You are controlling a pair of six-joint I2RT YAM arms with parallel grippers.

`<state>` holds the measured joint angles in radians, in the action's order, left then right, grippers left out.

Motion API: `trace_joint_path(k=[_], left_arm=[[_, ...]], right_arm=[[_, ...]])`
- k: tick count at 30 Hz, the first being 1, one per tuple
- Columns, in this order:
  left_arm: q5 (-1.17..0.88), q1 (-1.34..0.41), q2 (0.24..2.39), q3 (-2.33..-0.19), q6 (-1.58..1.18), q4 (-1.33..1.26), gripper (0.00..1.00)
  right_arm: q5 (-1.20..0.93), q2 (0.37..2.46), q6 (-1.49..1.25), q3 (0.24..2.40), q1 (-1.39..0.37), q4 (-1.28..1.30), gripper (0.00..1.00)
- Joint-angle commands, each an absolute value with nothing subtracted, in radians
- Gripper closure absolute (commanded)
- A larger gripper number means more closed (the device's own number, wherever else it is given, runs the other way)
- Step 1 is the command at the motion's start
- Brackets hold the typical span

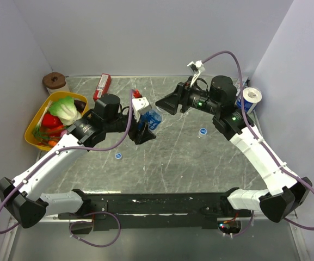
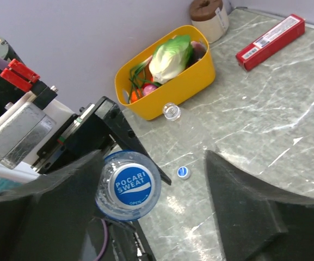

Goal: Unscrew the bottle caps

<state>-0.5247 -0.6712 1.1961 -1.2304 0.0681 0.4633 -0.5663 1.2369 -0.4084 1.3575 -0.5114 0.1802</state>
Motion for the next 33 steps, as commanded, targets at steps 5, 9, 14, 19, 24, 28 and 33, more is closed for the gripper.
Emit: trace_joint_path(k=[5,9,14,19,24,28,33], left_arm=[[-0.485,-0.678,1.19,-1.244,0.08,0.453,0.6],[-0.5,-0.676,1.186,-1.243,0.078,0.448,0.6],[-0.572,-0.675,1.166,-1.238,0.078,0.434,0.6],[-0.8,-0.649,1.123,-1.227,0.109,0.414,0.59],[-1.034,-0.595,1.08,-1.239,0.138,0.426,0.58],[-1.182,-0.56,1.068,-1.253,0.152,0.439,0.58],[-1.36,-0.541,1.091,-1.307,0.239,0.558,0.59]], right_arm=[[-0.597,1.252,-0.42,1.414,-0.531,0.169,0.45],[-0.612,1.255,-0.417,1.413,-0.532,0.173,0.51],[-0.649,1.247,-0.388,1.393,-0.531,0.152,0.57],[-0.787,1.235,-0.332,1.359,-0.531,0.075,0.66],[-0.955,1.23,-0.27,1.335,-0.529,0.014,0.72],[-1.055,1.23,-0.256,1.324,-0.529,-0.033,0.73],[-1.121,1.235,-0.238,1.321,-0.525,-0.034,0.73]])
